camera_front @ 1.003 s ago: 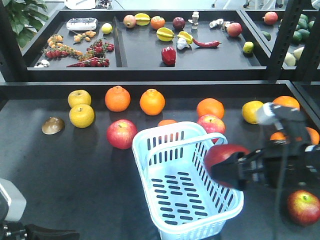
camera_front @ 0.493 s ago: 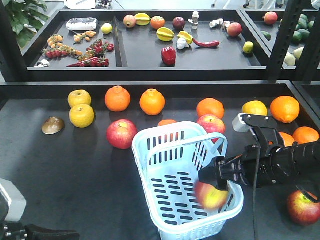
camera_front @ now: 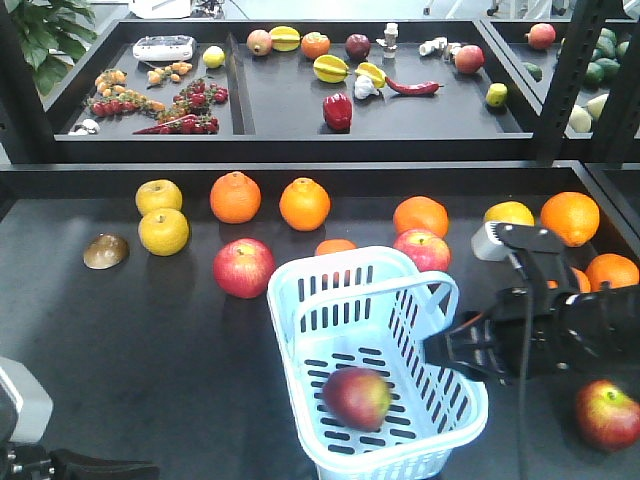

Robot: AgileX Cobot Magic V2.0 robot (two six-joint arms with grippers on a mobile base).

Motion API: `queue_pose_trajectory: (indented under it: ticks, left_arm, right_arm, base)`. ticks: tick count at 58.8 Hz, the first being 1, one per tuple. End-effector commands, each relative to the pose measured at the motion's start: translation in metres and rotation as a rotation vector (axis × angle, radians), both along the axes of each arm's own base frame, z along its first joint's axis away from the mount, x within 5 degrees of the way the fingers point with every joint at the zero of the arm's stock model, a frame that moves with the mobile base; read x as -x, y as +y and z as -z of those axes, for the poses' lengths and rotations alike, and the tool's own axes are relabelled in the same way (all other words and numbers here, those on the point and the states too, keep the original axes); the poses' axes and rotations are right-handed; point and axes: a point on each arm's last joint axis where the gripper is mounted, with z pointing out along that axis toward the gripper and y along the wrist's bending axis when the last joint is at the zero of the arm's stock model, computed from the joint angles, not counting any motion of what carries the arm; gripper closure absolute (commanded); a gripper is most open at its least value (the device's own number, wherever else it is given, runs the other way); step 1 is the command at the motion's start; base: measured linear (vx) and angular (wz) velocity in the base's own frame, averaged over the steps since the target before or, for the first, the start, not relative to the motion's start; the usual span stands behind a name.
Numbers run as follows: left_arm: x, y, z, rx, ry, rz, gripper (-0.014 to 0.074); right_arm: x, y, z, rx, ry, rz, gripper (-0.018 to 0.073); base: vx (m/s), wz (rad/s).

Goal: Pick three apples into basket with both arms
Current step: 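Carry the apple over the basket and open the right gripper, then move the right gripper back down onto the next red apple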

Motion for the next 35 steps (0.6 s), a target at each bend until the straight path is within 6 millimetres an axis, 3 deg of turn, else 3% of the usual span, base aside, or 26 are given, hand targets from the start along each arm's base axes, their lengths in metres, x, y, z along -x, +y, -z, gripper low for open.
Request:
queue_pose_trajectory:
  ticks: [1, 21, 30, 35]
  left_arm:
    - [-0.004, -0.002, -0.01, 0.045, -0.023, -0.03, 0.0602]
    - [-0.004, -0.001, -0.01, 0.045, -0.026, -0.033, 0.0602]
    - [-0.004, -0.001, -0.01, 0.046, -0.028, -0.035, 0.0602]
    - [-0.004, -0.001, -0.01, 0.046, -0.028, -0.035, 0.0602]
  right_arm:
    - [0.005, -0.009, -0.023, 0.059, -0.092, 0.036, 0.0575]
    - [0.009, -0.058, -0.021, 0.509, -0.071, 0.327, 0.0527]
    - [0.004, -0.066, -0.024, 0.563, -0.101, 0.388, 0.0392]
    - [-0.003, -0.076, -0.026, 0.552, -0.061, 0.449, 0.0259]
  base:
    - [0.0, 0.0]
    - [0.0, 0.0]
    - [0.0, 0.0]
    - [0.0, 0.0]
